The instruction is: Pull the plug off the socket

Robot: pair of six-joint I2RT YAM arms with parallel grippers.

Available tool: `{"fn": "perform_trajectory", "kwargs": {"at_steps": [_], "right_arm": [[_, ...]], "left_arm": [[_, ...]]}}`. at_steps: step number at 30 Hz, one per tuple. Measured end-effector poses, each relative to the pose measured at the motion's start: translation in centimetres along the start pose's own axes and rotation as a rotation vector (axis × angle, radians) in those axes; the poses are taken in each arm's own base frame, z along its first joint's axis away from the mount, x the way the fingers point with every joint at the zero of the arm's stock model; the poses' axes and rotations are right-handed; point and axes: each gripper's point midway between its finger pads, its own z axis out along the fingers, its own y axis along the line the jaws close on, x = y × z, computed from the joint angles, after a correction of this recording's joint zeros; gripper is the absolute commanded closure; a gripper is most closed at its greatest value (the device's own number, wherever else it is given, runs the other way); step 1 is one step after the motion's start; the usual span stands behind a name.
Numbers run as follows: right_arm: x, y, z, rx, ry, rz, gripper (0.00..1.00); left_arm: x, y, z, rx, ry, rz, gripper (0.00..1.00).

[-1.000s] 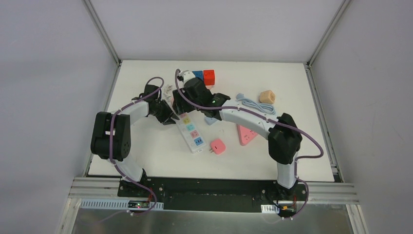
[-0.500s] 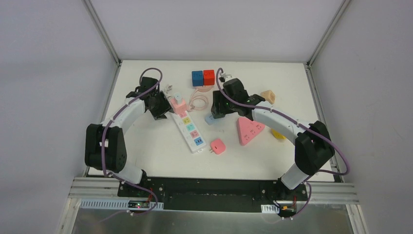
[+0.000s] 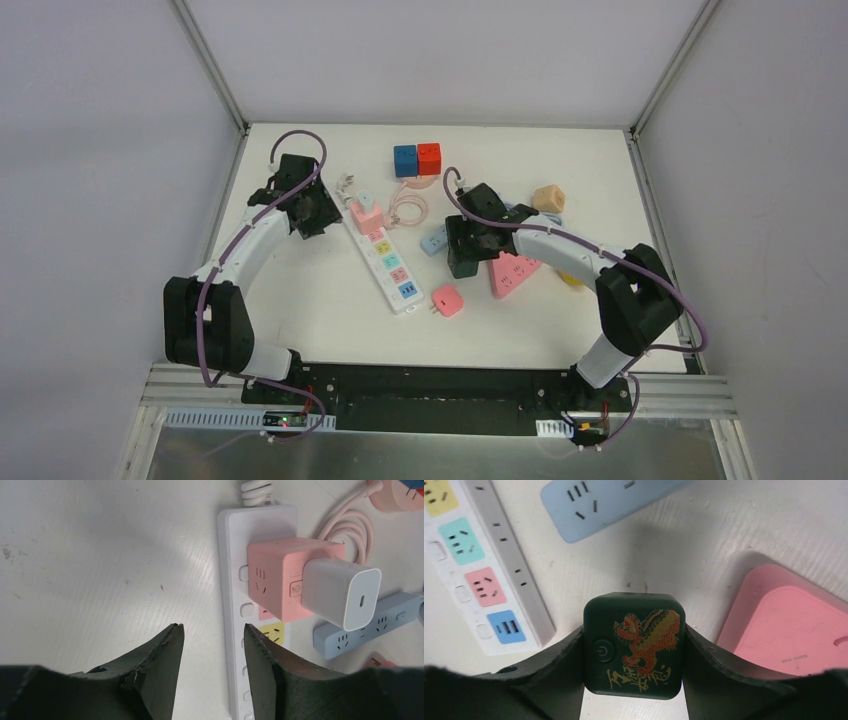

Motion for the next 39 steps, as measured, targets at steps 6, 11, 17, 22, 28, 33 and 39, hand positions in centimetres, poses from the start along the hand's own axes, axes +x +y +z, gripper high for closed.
{"fn": "perform_trajectory", "kwargs": {"at_steps": [6,11,17,22,28,33,39], "right_arm": [[0.3,-1.8,0.5,0.103,0.009,0.010,0.21],[-0.6,-2.3,0.3,0.152,-0.002,0.012,0.11],[-3.0,-1.3,-0.6,0.133,-0.059,0.012,0.06],[-5.6,1.1,-1.0,0.026,-0.140,0.015,0.08],[-10.8,7.4,-2.8,-0.203,-0.284,0.013,0.26],[-15.6,14.9,-2.8,-0.356,-0.359,-0.037,0.36],[-16.4,19.9,-0.2,-0.367,-0.369,-0.085,0.27]], "left_arm": [[-0.5,0.5,-0.2,-0.022,-0.028,0.016,0.49],[-1.0,0.7,-0.6,-0.033,-0.055,0.026,0.49],[-1.2,0.9,-0.6,-0.044,-0.063,0.023,0.49],[-0.9,0.4,-0.6,-0.007,-0.040,-0.009,0.49],[-0.8,-1.2,0.3,0.111,0.035,-0.103,0.49],[-1.4,-2.1,2.2,0.240,0.126,-0.228,0.49],[-0.9,-2.3,3.1,0.298,0.206,-0.277,0.49]]}}
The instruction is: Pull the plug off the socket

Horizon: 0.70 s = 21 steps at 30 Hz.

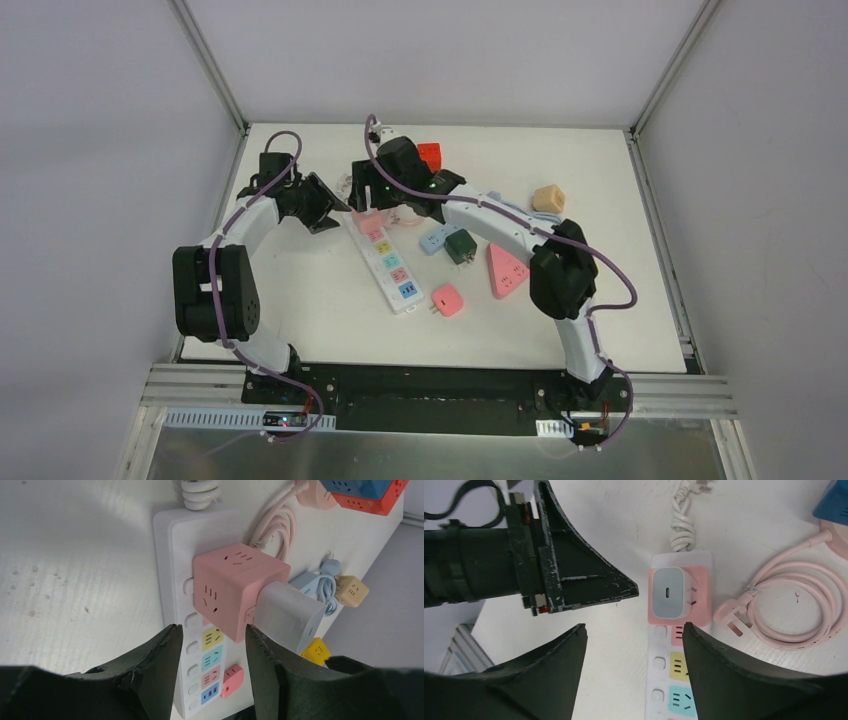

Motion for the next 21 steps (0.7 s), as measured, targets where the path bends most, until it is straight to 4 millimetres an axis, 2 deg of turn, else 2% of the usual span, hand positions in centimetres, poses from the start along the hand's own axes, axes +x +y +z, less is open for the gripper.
{"fn": "perform_trajectory", "kwargs": {"at_steps": [6,11,15,21], "right_arm": [[2.5,-0.6,2.5,0.103,0.036,-0.071,0.27],[2.8,-1.5,4.0,0.161,0.053,-0.103,0.39],[3.3,-2.4,4.6,0.185,0.064,-0.136,0.49],[3.6,-3.0,5.1,0.190,0.077,-0.200,0.63]], "left_arm": [[0.5,-0.8,0.1,0.043,0.033,0.004,0.49],[0.5,-0.5,0.9,0.042,0.055,-0.006,0.50],[0.8,-0.1,1.6,0.032,0.079,-0.019,0.52],[0.9,-0.4,1.9,0.047,0.099,-0.035,0.52]]}}
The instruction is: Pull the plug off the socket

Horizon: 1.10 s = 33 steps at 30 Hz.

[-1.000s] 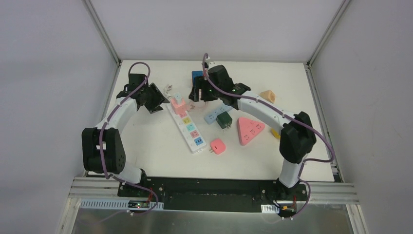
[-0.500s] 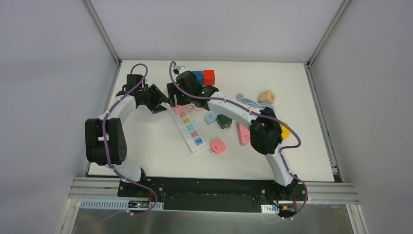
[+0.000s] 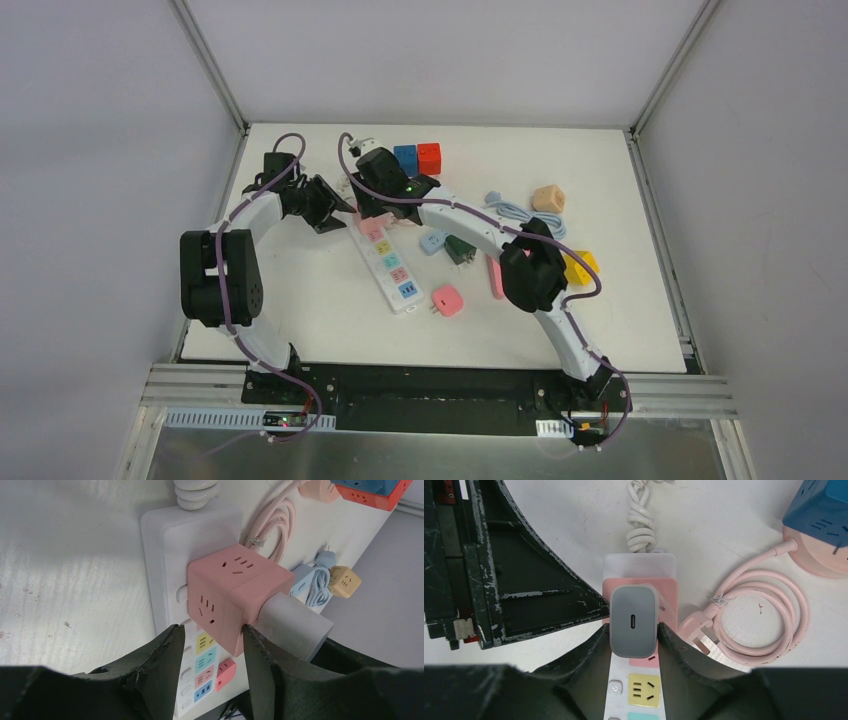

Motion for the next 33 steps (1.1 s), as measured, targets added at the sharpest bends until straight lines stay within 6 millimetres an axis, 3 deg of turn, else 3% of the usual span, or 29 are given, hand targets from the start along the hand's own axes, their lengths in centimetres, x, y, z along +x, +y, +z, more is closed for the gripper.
{"fn": "perform_trajectory", "kwargs": {"at_steps": [3,7,20,25,29,33], "right_arm": [[-0.1,-0.2,0.1,0.006,-0.002,-0.023,0.83],[-0.3,-0.4,0.1,0.014,-0.005,-0.034,1.00],[-0.3,-0.4,0.1,0.027,-0.010,-0.028,1.00],[-0.3,-0.3,0.1,0.028,-0.013,-0.020,1.00],[-0.2,-0.3,0.1,0.031,-0.014,-0.013,1.00],[-0.2,-0.2,0.1,0.028,-0.015,-0.010,1.00]], "left_arm": [[0.0,0.0,0.0,0.002,0.003,-0.005,0.53],[0.0,-0.1,0.0,0.002,-0.001,-0.003,0.54],[0.2,-0.5,0.1,0.029,-0.033,0.023,0.53],[0.1,-1.8,-0.7,0.064,-0.072,0.063,0.52],[-0.3,-2.2,-0.9,0.076,-0.099,0.076,0.55],[0.4,-1.3,-0.4,0.058,-0.087,0.069,0.61]]}}
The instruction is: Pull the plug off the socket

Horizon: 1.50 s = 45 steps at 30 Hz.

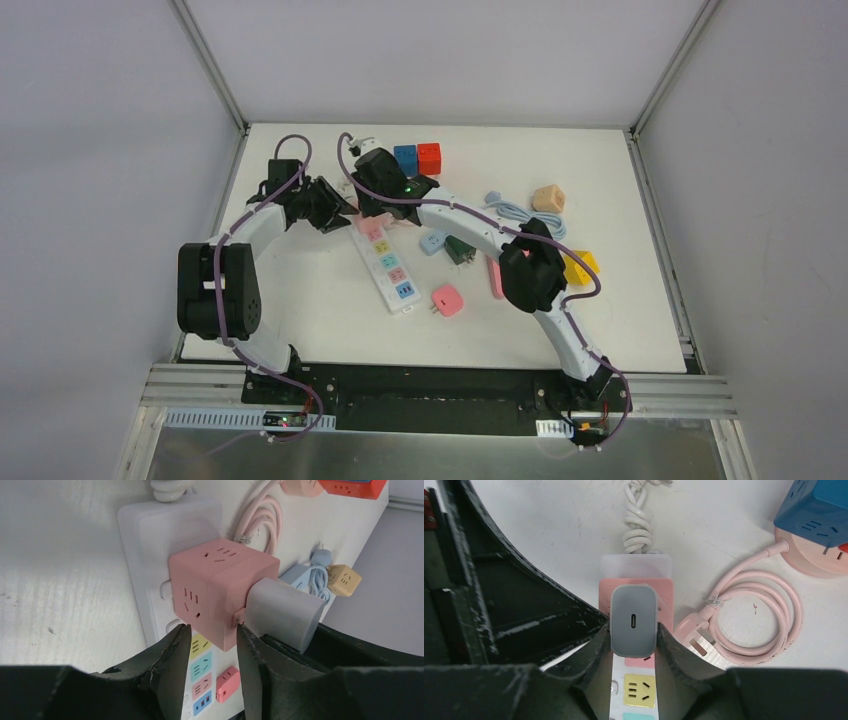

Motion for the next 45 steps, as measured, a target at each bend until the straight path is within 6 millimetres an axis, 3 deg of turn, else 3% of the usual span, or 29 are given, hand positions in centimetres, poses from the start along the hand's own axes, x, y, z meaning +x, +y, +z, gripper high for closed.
{"fn": "perform_trajectory", "kwargs": {"at_steps": [4,12,18,27,37,45], "right_arm": [[0.1,0.2,0.0,-0.009,0.004,0.004,1.00],[0.1,0.2,-0.2,-0.025,0.014,0.012,1.00],[0.2,0.1,-0.6,-0.027,0.018,0.018,1.00],[0.8,-0.2,-1.5,-0.018,-0.008,0.026,1.00],[0.9,0.4,-1.5,0.063,-0.080,-0.141,1.00],[0.8,0.3,-1.6,0.042,-0.067,-0.114,1.00]], "left_arm": [[1.3,0.1,0.7,-0.007,0.035,0.007,0.65],[1.4,-0.1,0.9,-0.037,0.032,0.017,0.78],[1.7,1.0,0.8,-0.096,0.032,0.003,0.84],[2.4,1.2,0.7,-0.121,0.053,-0.018,0.87],[2.5,1.1,0.7,-0.158,0.105,-0.041,0.87],[2.6,1.2,0.7,-0.185,0.135,-0.048,0.88]]}}
